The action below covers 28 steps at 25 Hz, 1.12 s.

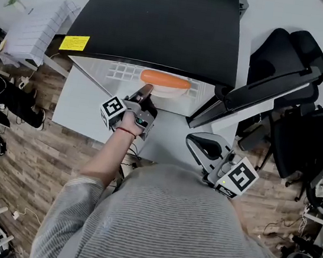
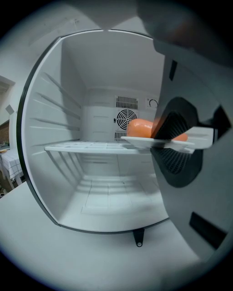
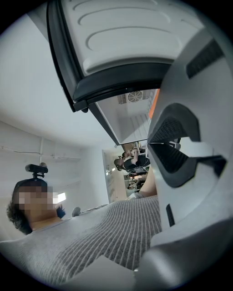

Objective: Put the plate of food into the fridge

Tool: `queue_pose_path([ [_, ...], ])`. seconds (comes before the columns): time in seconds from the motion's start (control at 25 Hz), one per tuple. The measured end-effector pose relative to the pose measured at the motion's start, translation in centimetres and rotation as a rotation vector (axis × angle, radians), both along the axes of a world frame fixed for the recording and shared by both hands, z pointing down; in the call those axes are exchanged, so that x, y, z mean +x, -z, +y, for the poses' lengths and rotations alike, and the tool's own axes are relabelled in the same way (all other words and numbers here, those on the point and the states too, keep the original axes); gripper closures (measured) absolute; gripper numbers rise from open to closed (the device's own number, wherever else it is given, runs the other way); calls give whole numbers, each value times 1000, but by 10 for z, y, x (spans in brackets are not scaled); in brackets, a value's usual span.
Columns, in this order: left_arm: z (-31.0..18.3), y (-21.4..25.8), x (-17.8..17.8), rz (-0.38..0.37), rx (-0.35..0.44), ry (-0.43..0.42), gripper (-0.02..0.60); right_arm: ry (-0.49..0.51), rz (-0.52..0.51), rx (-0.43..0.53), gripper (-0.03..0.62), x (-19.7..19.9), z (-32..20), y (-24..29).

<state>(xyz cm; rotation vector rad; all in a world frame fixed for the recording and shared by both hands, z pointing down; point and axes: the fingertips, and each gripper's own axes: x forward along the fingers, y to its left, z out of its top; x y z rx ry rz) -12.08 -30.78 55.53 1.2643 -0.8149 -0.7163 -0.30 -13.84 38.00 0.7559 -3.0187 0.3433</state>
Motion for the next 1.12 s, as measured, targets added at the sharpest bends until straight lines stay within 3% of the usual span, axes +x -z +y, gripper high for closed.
queue_pose_path([
  [0.48, -2, 6, 2, 10, 54, 11, 521, -6, -5, 14, 580, 9, -1, -2],
  [0.84, 1, 10, 3, 7, 81, -26, 417, 3, -11, 23, 580, 10, -1, -2],
  [0.96, 8, 5, -2, -36, 84, -36, 416, 5, -15, 24, 580, 9, -1, -2],
  [1.12, 23, 17, -2, -169, 154, -105, 416, 8, -15, 23, 580, 9, 0, -2],
])
